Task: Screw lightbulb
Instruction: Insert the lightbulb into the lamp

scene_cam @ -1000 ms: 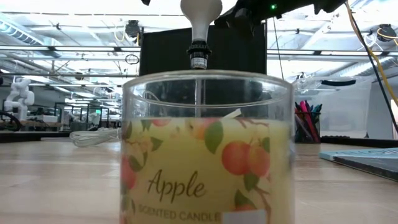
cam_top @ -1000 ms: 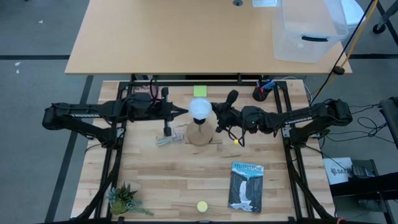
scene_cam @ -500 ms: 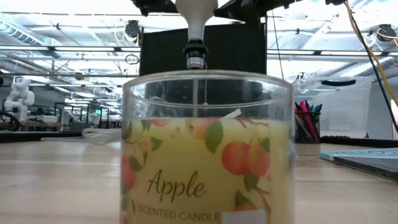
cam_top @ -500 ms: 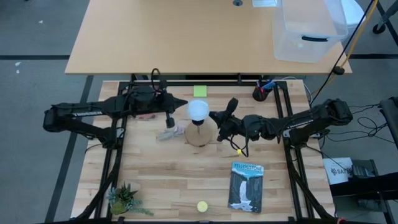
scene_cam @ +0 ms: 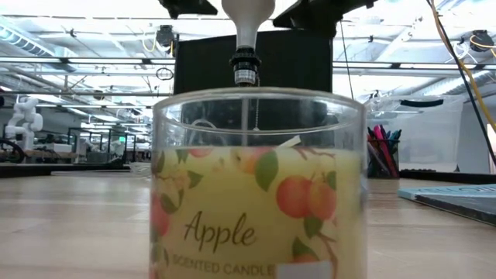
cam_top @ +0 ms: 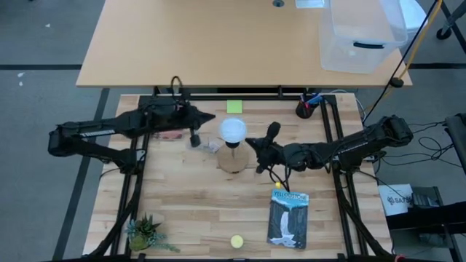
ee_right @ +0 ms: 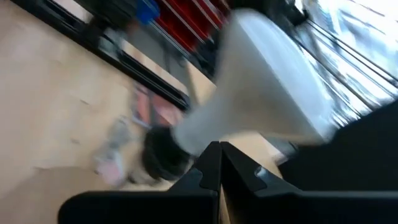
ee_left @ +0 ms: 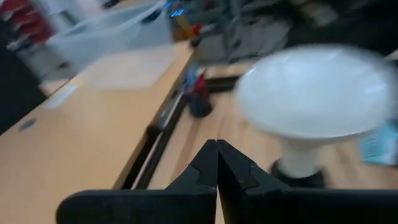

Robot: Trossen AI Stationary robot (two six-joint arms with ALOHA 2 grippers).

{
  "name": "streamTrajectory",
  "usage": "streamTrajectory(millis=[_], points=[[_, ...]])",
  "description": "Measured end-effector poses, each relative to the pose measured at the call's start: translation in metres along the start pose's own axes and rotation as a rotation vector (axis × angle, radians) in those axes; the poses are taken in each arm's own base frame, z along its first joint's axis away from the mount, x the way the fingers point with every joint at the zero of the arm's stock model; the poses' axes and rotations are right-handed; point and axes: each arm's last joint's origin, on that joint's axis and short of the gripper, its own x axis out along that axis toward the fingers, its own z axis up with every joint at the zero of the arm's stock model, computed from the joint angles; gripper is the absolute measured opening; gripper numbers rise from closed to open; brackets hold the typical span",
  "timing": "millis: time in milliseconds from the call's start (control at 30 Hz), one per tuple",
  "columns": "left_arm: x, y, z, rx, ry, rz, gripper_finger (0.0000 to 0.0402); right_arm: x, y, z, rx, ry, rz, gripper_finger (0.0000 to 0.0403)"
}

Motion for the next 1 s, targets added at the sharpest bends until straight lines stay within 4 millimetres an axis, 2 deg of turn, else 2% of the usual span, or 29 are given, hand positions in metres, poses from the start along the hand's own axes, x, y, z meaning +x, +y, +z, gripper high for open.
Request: streamTrajectory(millis=[167,367,467,667,1000], points=[[-0.007,-0.016,0.006,0.057,-0.054,-0.140,0.0000,0.004,-0.008,-0.004,0.021,0.069,-0.107,0.0000],[0.009,-0.033,0.000,0.097,-0.005,-0.206,0.0000,0.017,-0.022,-0.011,0.062,0.063,-0.163,0.0000],[0.011,-0.038,0.000,0.104,0.000,-0.225,0.0000,0.021,-0.030,-0.014,0.047,0.052,-0.192,0.0000],[0.011,-0.040,0.000,0.105,-0.006,-0.227,0.0000,0.023,-0.037,-0.011,0.003,-0.003,-0.211,0.0000],[0.020,-0.029,-0.005,0.091,0.042,-0.138,0.0000,0.016,-0.026,-0.004,-0.018,-0.039,-0.151,0.0000]])
